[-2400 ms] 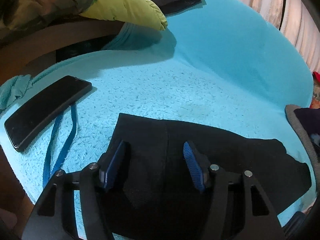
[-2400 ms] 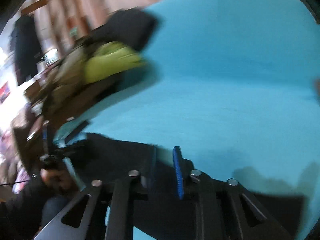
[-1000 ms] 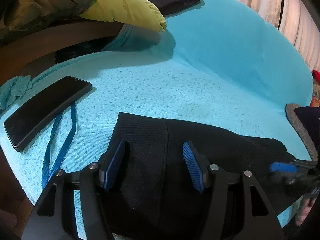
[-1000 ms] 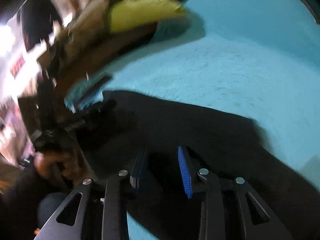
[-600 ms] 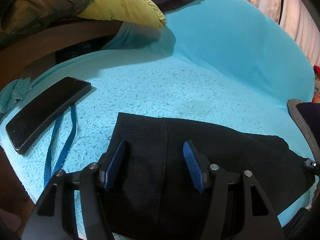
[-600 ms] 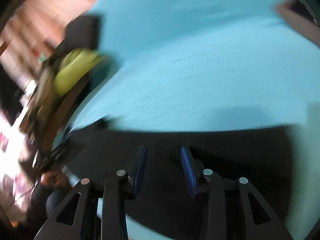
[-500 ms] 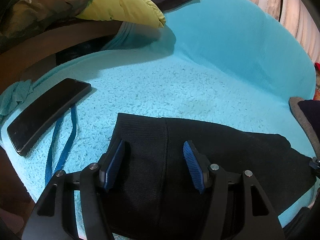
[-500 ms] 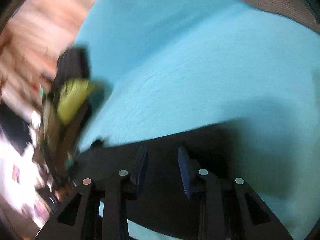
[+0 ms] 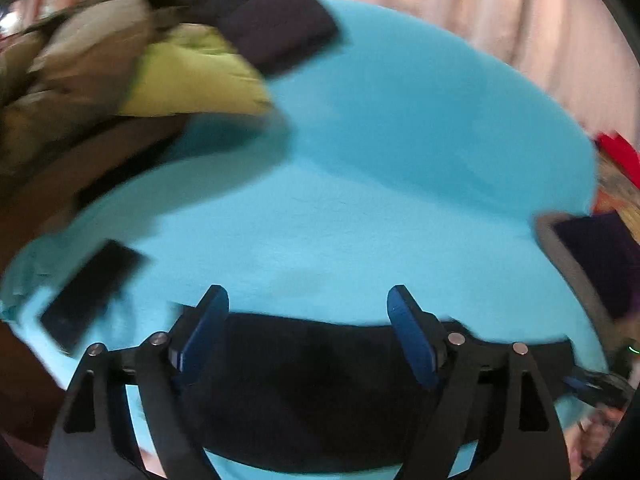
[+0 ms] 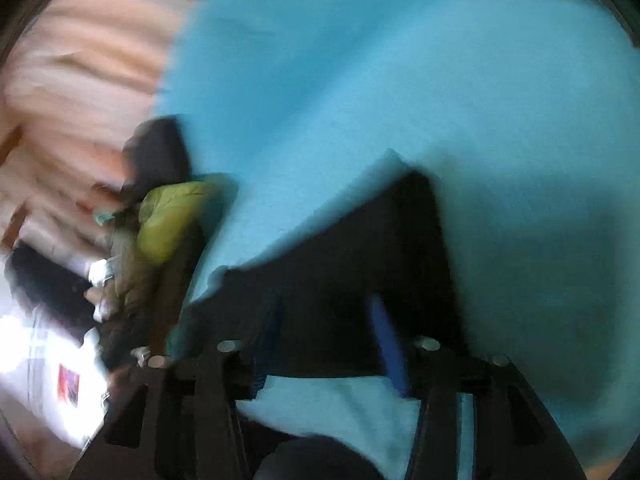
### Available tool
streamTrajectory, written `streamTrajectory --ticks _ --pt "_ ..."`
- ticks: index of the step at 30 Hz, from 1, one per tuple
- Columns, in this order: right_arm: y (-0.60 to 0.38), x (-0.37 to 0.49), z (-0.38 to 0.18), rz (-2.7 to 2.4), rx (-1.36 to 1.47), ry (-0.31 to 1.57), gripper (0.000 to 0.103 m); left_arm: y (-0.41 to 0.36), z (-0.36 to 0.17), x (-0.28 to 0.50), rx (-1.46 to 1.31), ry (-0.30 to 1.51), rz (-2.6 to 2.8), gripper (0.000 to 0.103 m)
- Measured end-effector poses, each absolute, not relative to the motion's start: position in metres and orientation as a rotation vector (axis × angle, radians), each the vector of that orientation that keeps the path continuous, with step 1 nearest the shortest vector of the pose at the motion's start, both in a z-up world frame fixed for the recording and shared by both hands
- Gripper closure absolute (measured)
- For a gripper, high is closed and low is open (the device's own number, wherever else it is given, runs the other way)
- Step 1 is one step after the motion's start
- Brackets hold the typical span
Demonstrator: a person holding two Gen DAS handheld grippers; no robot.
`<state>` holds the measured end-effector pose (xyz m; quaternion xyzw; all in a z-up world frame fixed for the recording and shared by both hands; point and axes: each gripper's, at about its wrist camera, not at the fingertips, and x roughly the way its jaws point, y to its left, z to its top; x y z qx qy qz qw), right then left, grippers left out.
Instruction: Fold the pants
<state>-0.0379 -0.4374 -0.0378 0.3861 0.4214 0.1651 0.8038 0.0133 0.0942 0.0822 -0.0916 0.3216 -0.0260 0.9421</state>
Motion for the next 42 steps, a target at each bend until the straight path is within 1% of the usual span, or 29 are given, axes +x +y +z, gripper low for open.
streamTrajectory --ticks 2,4,6,7,8,9,11,12,14,15,16,19,22,25,32,39,42 --pt "-0.435 -0.044 -0.032 0.321 0.876 0.873 0.069 0.059 0.060 0.016 -0.168 0.739 -0.136 0.021" --pt "-0.416 -0.045 -0.021 0.348 0.857 0.825 0.063 0.040 0.035 0.021 -0.151 0.796 -0.148 0.021" --pt "-0.398 -0.047 -0.009 0.394 0.803 0.791 0.057 0.027 0.000 0.026 -0.132 0.871 -0.125 0.022" --pt "-0.391 -0.046 -0.006 0.359 0.746 0.795 0.053 0.025 -0.006 0.026 -0.117 0.874 -0.113 0.022" --pt "-0.381 -0.045 -0.004 0.278 0.663 0.821 0.051 0.019 -0.005 0.022 -0.067 0.834 -0.097 0.020" --pt "-0.369 -0.042 -0.007 0.156 0.569 0.880 0.053 0.016 -0.004 0.022 -0.062 0.845 -0.090 0.017" --pt "-0.345 -0.045 0.004 0.048 0.472 0.854 0.053 0.015 -0.005 0.025 -0.086 0.854 -0.095 0.013" --pt "-0.336 -0.047 0.010 0.014 0.424 0.838 0.049 0.017 -0.006 0.026 -0.096 0.853 -0.092 0.013" --pt "-0.311 -0.050 0.020 0.009 0.323 0.784 0.046 0.017 -0.005 0.024 -0.105 0.852 -0.084 0.011" --pt "-0.299 -0.051 0.021 0.014 0.265 0.757 0.041 0.016 -0.006 0.024 -0.105 0.853 -0.081 0.010" --pt "-0.289 -0.050 0.020 0.005 0.221 0.769 0.040 0.014 -0.006 0.022 -0.104 0.853 -0.078 0.010" --pt "-0.295 -0.036 0.005 -0.031 0.211 0.871 0.040 0.010 -0.007 0.027 -0.097 0.857 -0.075 0.004" --pt "-0.305 -0.031 0.000 -0.026 0.270 0.887 0.040 0.007 -0.009 0.029 -0.090 0.864 -0.073 0.000" --pt "-0.290 -0.033 0.004 -0.035 0.254 0.888 0.040 0.006 -0.008 0.029 -0.087 0.864 -0.071 0.000" --pt "-0.319 -0.036 0.003 -0.031 0.256 0.892 0.037 0.008 -0.008 0.028 -0.098 0.860 -0.073 0.000" --pt "-0.320 -0.039 0.001 -0.007 0.268 0.895 0.034 0.000 -0.012 0.027 -0.052 0.841 -0.031 0.000" --pt "-0.320 -0.038 0.000 0.011 0.284 0.896 0.028 -0.002 -0.013 0.027 -0.036 0.832 -0.017 0.000"
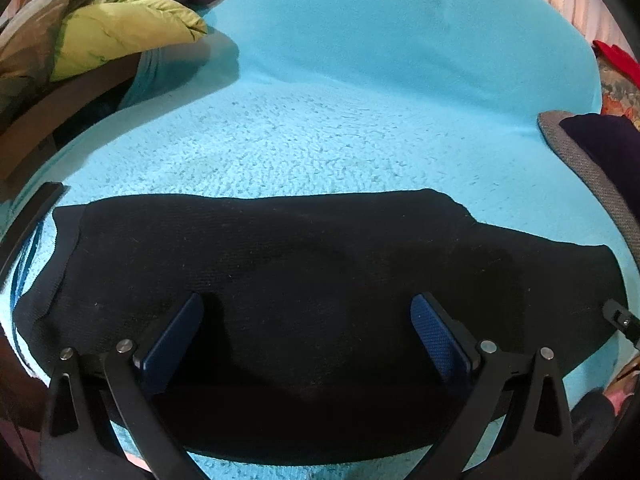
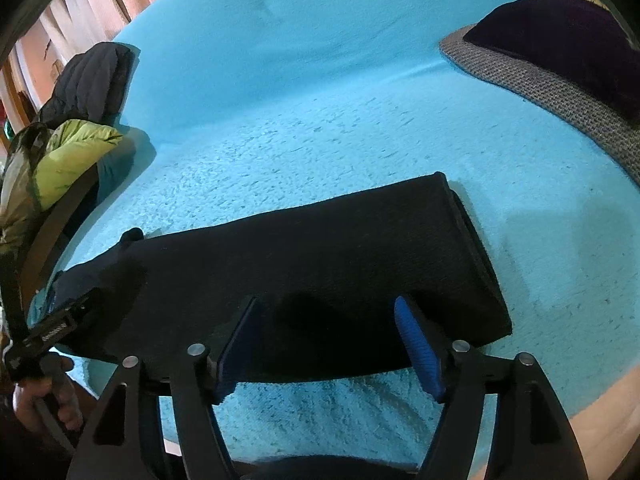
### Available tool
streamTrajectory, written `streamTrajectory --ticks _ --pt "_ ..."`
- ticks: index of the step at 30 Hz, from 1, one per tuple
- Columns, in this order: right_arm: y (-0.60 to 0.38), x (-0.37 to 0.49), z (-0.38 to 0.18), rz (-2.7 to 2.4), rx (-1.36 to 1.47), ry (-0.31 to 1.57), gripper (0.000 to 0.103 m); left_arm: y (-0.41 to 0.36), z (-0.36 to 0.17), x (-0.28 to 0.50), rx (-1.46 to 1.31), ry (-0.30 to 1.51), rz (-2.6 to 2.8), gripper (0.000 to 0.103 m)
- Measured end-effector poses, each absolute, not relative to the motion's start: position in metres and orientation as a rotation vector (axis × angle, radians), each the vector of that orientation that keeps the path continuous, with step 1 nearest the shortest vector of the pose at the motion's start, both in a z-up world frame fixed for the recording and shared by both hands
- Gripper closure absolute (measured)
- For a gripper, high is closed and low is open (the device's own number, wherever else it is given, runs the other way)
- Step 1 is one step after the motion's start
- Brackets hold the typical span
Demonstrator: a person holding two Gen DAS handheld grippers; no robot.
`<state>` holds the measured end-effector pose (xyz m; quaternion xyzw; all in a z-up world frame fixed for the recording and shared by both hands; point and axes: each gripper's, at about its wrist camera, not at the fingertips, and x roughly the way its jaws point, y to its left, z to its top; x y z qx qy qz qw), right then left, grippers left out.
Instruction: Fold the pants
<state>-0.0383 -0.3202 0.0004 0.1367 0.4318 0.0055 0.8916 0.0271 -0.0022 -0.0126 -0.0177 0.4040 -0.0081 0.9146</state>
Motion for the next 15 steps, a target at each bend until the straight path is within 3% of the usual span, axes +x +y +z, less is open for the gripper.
streamTrajectory --ticks 10,15 --pt "-0.305 -0.031 0.000 0.074 0.211 0.955 0.002 0.009 -0.009 0.023 -0.149 0.777 -0.026 0.000" --pt "-0.305 -0.033 -0.002 0.091 0.231 0.954 0.000 0.014 -0.008 0.024 -0.199 0.783 -0.042 0.000"
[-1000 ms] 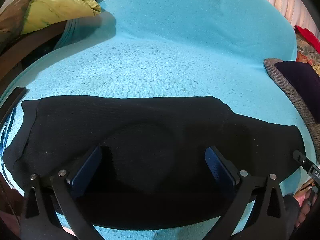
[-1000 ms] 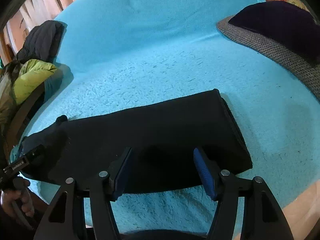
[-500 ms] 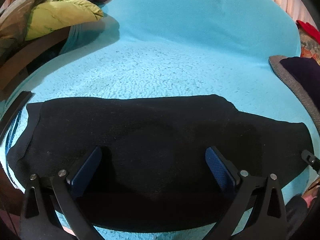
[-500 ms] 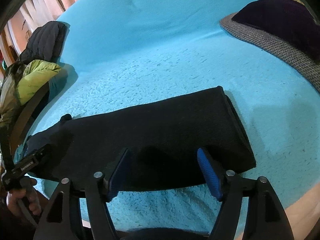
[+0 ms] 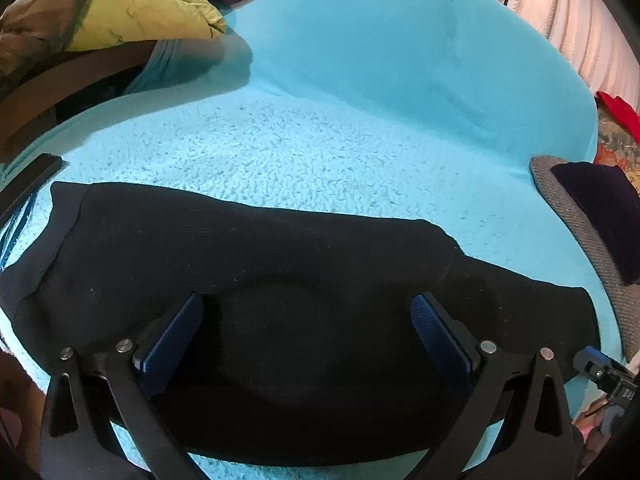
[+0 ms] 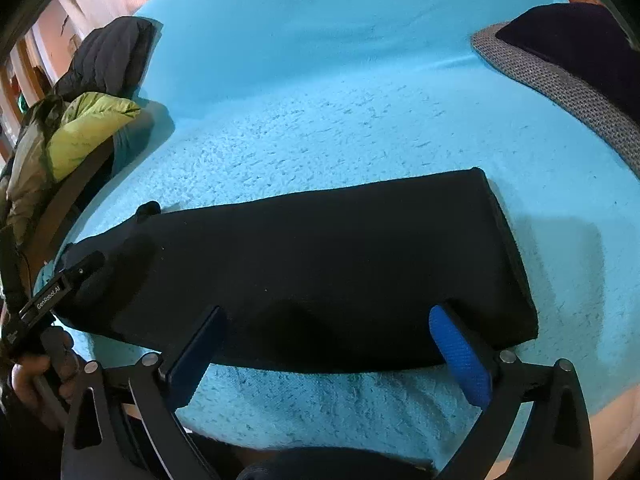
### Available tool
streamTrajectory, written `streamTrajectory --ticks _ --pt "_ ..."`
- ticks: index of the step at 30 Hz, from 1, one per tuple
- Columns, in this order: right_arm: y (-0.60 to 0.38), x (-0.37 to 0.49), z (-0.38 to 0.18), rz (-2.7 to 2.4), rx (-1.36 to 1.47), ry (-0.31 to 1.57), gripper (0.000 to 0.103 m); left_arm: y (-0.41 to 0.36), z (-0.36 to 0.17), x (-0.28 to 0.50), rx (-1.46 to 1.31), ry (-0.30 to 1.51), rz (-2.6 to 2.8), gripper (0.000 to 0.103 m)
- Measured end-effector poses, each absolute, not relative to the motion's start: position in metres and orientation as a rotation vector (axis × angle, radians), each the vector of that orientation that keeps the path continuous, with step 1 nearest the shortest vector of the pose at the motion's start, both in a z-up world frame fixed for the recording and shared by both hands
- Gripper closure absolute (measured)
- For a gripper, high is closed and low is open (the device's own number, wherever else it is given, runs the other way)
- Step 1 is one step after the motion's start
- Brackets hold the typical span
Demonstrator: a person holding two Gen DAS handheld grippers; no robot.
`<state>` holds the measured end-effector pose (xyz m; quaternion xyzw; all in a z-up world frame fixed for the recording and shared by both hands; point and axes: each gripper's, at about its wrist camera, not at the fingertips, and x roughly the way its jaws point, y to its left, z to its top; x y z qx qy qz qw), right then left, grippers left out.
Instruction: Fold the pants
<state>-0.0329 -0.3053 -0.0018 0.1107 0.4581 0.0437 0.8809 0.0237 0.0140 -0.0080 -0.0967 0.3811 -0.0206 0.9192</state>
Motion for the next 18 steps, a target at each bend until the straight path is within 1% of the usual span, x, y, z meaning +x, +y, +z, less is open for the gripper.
streamTrajectory --ticks 7,18 --pt "-0.283 -0.028 -0.006 0.045 0.043 1.014 0.000 0.004 -0.009 0.024 -0.129 0.810 -0.025 0.000" --pt "-0.280 -0.032 -0.006 0.023 0.011 1.000 0.000 0.003 -0.013 0.021 -0.094 0.787 -0.017 0.000"
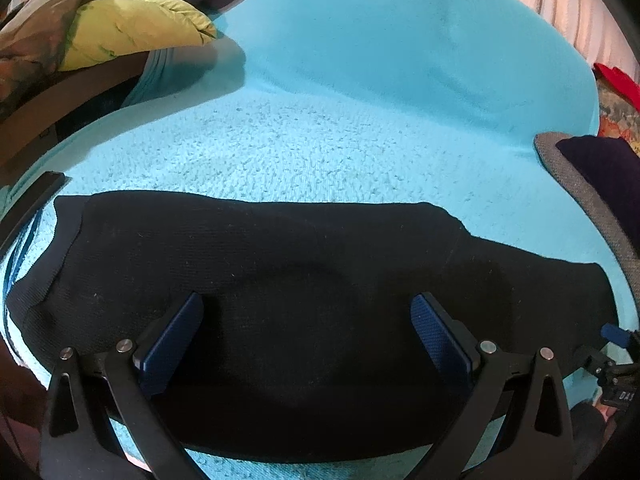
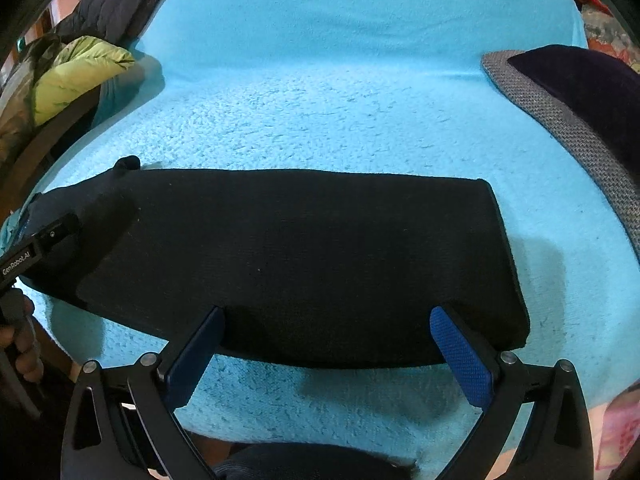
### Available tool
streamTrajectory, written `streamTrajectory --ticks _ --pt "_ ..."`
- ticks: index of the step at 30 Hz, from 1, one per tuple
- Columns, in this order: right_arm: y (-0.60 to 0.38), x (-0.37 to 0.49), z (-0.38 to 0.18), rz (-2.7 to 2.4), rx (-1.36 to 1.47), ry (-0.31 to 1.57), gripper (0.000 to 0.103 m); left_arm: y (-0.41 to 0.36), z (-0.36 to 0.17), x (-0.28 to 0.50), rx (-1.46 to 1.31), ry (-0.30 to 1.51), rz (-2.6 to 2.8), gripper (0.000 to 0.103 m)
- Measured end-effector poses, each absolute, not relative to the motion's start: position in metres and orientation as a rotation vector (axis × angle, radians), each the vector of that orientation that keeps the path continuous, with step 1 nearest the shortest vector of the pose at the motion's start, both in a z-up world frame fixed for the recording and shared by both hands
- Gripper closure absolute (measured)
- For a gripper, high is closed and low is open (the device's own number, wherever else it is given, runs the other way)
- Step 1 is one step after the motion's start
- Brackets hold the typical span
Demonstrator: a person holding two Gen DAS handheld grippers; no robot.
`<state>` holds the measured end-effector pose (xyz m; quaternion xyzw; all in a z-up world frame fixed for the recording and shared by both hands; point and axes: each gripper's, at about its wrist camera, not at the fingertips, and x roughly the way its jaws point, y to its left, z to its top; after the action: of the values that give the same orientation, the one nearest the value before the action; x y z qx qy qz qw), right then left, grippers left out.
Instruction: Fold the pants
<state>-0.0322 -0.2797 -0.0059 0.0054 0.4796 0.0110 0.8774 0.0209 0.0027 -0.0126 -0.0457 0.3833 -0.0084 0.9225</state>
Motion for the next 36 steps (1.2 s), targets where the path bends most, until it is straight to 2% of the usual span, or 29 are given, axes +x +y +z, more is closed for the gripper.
streamTrajectory --ticks 34,36 --pt "-0.2815 -0.0314 -0.0054 0.015 0.011 0.992 0.001 0.0035 -0.0137 0.0178 -0.087 0.776 -0.011 0.000" --pt "-0.2858 -0.0357 -0.0008 0.017 0.041 0.959 0.008 0.0036 -0.0137 0.0176 -0.087 0.775 -0.010 0.000"
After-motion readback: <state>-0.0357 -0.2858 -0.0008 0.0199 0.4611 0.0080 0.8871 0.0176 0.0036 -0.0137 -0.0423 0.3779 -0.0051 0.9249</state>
